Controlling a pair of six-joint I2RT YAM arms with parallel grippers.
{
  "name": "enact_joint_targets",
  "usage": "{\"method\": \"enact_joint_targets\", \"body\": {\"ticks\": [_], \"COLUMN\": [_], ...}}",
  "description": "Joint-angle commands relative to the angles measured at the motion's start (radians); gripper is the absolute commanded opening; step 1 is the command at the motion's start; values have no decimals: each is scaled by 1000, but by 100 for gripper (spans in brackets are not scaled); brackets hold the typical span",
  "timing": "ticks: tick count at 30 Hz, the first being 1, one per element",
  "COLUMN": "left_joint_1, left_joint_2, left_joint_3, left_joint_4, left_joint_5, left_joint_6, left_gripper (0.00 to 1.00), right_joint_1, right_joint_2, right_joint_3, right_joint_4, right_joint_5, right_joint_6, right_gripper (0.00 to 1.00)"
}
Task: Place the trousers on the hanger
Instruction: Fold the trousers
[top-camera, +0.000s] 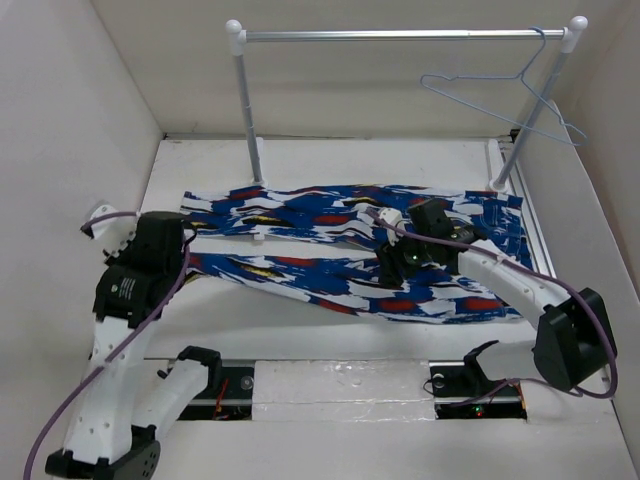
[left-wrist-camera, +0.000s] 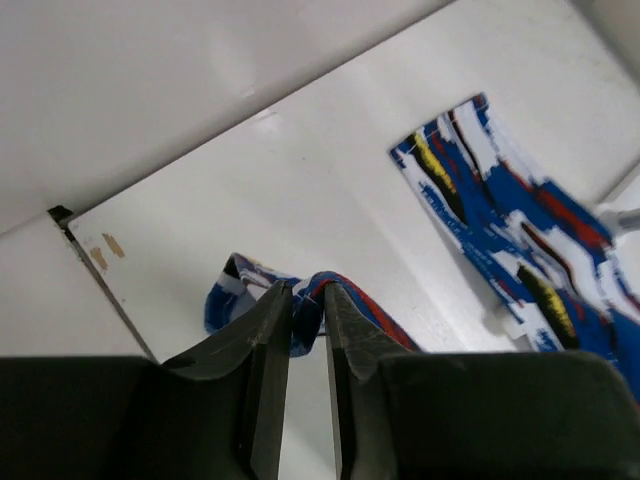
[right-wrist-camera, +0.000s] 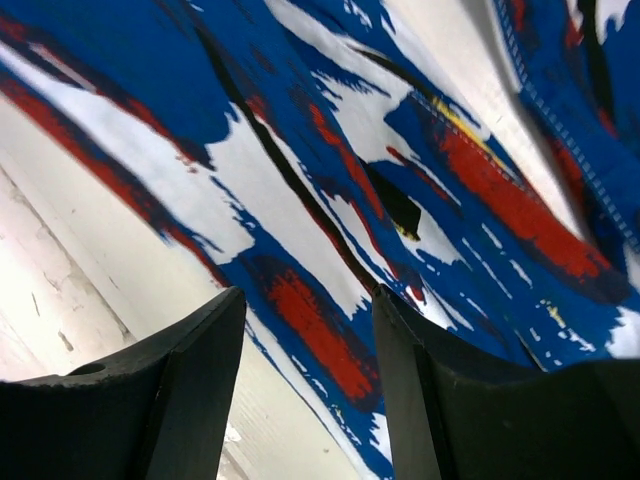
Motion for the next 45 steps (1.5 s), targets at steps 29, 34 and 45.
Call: {"method": "enact_joint_targets", "body": {"ticks": [29, 34, 45], "left_joint_1": [16, 16, 16], "left_joint_2": [186, 240, 216], "left_joint_3": [-137, -146, -232], "left_joint_4": [425, 410, 480], "left_joint_5": [559, 571, 625], "left_joint_6": [19, 68, 101], "left_gripper": [65, 65, 63], "right_joint_1": [325, 325, 325], "right_joint_2": [562, 755, 797], "right_joint_3": [489, 612, 544], "right_joint_4": [258, 302, 275], "right_joint_5": [-138, -83, 21], "right_joint_6": [41, 107, 129], "right_gripper": [57, 58, 58]}}
